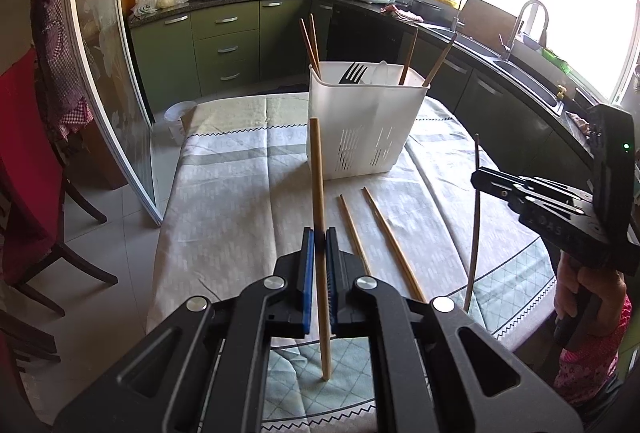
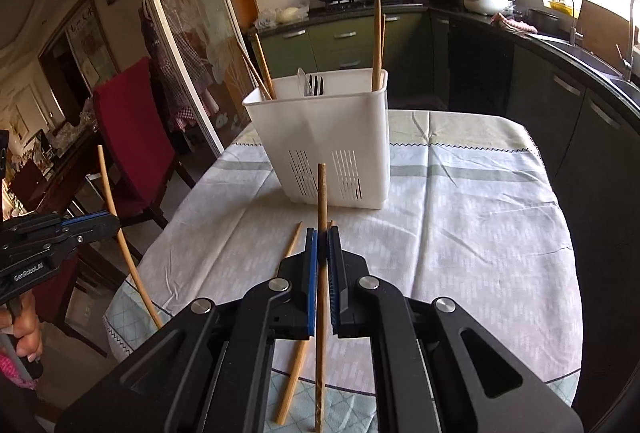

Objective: Organize utensils
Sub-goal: 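Lift the chopstick upright with the left tool while the right tool grasps and lifts another chopstick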

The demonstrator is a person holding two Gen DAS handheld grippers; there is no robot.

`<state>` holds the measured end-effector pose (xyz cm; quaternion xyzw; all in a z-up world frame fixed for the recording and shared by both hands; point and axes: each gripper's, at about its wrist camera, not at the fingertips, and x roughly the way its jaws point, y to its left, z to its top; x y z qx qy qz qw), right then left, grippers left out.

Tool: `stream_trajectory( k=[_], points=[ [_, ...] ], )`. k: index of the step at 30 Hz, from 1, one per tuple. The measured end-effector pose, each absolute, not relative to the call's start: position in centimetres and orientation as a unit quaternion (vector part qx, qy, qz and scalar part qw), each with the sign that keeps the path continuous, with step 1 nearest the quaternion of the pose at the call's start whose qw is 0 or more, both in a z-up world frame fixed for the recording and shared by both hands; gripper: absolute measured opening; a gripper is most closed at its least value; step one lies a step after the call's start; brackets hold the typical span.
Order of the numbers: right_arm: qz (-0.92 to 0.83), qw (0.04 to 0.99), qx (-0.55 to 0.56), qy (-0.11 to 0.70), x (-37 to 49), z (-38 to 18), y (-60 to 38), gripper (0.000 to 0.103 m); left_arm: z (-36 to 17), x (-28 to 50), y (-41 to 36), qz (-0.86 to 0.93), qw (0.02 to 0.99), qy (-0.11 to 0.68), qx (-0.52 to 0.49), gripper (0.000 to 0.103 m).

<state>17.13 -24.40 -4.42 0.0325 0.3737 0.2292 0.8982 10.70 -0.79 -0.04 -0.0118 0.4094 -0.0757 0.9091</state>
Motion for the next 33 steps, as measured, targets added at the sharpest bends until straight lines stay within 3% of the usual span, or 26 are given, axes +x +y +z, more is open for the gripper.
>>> stream_trajectory(
  k=[15,33],
  points=[
    [0.219,0.954,0.053,0.198,5.6,-0.5,-31.3,0.006,0.4,8.5,-1.2,-0.072,0.922,0.381,-0.002,0.006],
    [0.228,0.952,0.046,0.199,7.4,-0.5,-30.0,0.006,0.5,8.4,-1.7,-0.08,0.922,0.38,0.001,0.006]
  ],
)
